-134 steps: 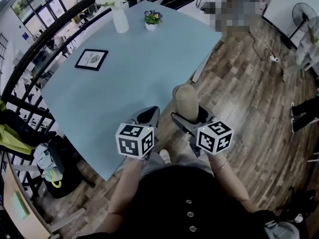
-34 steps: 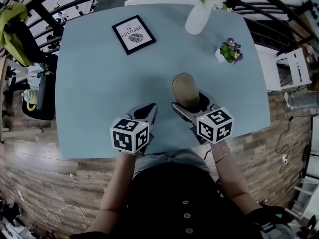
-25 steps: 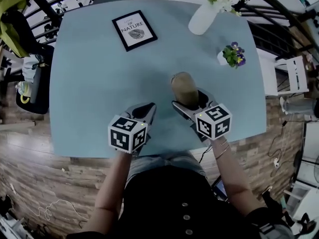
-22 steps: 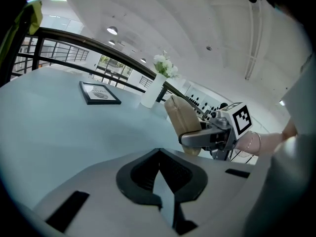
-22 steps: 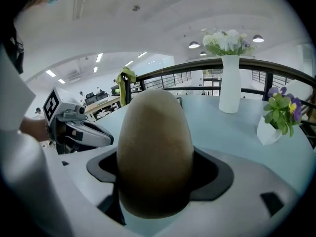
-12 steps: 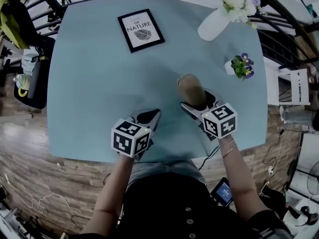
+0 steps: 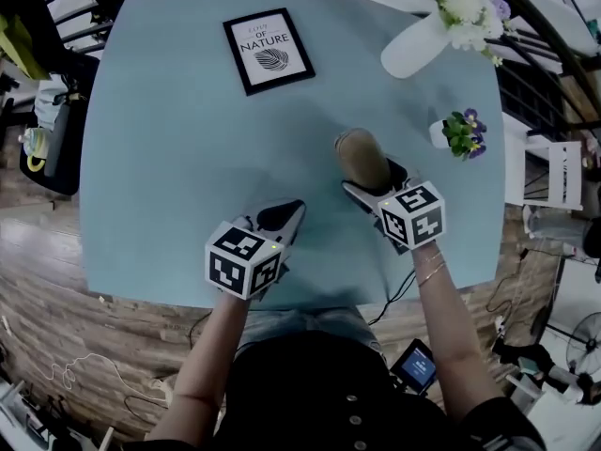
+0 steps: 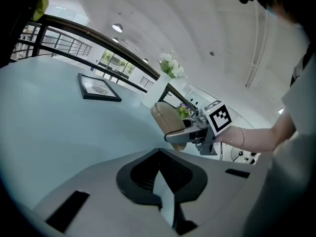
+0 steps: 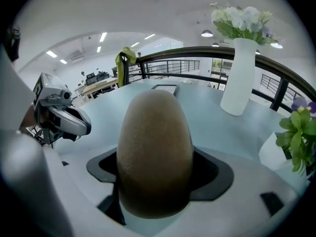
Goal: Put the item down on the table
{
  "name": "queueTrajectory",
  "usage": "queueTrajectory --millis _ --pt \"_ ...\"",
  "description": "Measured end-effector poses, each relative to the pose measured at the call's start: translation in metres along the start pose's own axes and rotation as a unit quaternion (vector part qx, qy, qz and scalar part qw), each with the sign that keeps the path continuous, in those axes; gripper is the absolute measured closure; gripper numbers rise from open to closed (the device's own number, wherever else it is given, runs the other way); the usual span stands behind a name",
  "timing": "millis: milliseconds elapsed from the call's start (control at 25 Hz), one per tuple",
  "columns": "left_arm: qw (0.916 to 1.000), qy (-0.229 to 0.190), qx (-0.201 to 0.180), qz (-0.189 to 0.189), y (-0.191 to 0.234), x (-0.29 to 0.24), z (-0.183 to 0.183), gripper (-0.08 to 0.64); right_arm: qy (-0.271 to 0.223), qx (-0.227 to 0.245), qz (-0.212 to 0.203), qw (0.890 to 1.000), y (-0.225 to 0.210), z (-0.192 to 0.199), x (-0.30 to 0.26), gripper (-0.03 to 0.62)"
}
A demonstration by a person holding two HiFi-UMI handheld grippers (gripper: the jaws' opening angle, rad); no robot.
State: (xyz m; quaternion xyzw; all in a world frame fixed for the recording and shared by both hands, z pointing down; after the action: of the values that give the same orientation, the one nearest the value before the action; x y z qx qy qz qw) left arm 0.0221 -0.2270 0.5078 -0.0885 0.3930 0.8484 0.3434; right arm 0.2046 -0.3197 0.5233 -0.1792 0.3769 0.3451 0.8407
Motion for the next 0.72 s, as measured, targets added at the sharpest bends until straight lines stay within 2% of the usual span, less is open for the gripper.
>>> queueTrajectory --millis 280,480,720 --pt "0.9997 -0.014 0.021 0.005 0.004 -0.010 -0.001 0.543 0.036 0.018 -0.008 0.999 -0.004 0.002 -0.020 0.192" --pt "0.9994 -0.022 0.027 0.002 0.006 -0.011 -0.002 0.543 0.057 0.055 -0.006 0.997 -0.002 0.001 -0.030 0.192" --pt "0.9994 -0.020 0.030 -0.001 0.009 -0.008 -0.001 0.543 0.067 0.053 -0.011 0.996 -0.002 -0.001 -0.038 0.192"
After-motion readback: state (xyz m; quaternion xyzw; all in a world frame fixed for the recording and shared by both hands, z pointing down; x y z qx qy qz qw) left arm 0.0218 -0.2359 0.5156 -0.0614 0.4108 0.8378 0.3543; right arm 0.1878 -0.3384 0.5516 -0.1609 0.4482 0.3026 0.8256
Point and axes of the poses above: the fingertips, and each gripper's own axes: x backward along the fingers, y to its left, z out of its underside, the point moved 6 cm from there along x, backward along the fingers, and after that the axes turned 5 degrees about z, right-handed, at the moved point
